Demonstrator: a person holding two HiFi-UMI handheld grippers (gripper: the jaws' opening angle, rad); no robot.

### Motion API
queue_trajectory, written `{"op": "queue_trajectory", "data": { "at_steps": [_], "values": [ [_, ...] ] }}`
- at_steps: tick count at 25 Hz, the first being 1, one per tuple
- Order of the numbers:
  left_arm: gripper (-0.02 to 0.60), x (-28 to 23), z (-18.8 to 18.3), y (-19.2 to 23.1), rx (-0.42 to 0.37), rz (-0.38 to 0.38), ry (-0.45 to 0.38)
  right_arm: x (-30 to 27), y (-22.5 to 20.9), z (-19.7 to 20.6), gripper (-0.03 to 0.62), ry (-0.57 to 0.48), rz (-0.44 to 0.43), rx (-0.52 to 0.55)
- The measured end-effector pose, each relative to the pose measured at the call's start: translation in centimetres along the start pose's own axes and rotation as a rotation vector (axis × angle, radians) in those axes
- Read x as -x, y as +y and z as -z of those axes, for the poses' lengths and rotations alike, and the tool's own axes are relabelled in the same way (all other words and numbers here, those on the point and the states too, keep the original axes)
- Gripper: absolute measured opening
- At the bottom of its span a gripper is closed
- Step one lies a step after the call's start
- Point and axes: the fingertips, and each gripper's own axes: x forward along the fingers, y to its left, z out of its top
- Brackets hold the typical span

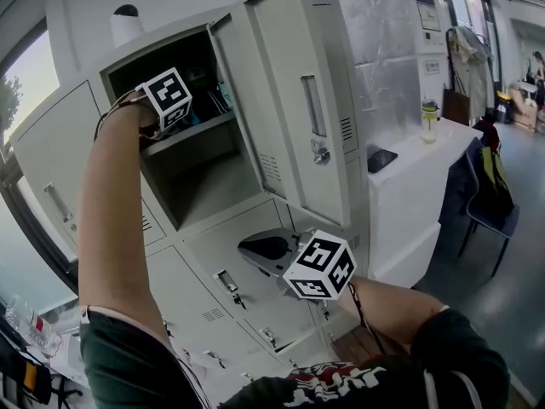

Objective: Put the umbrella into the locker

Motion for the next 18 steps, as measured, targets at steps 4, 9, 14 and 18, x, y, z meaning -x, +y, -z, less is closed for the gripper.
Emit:
{"op": "queue_trajectory", "data": {
  "at_steps": [4, 9, 14, 18],
  "values": [
    [0.336, -0.1, -0.6, 0.6, 0.136, 0.003, -0.021, 0.5, -0.6, 0.5, 0.034, 0.006, 0.003, -0.024],
    [0.492, -2.6, -0.1, 4.1, 0.217, -0.227, 0.037, 0.6, -0.7, 0.5, 0.034, 0.009, -0.008, -0.033],
    [0.487, -6.5, 0.4, 6.5, 0.203, -0.416, 0.065, 0.3, -0.5, 1.4, 0.034, 0.041, -0.034, -0.037],
    [0.434, -3.4, -0.8, 3.5, 0.103, -0.164, 0.026, 0.2, -1.0, 2.2, 0.034, 0.055, -0.034, -0.048]
  ]
}}
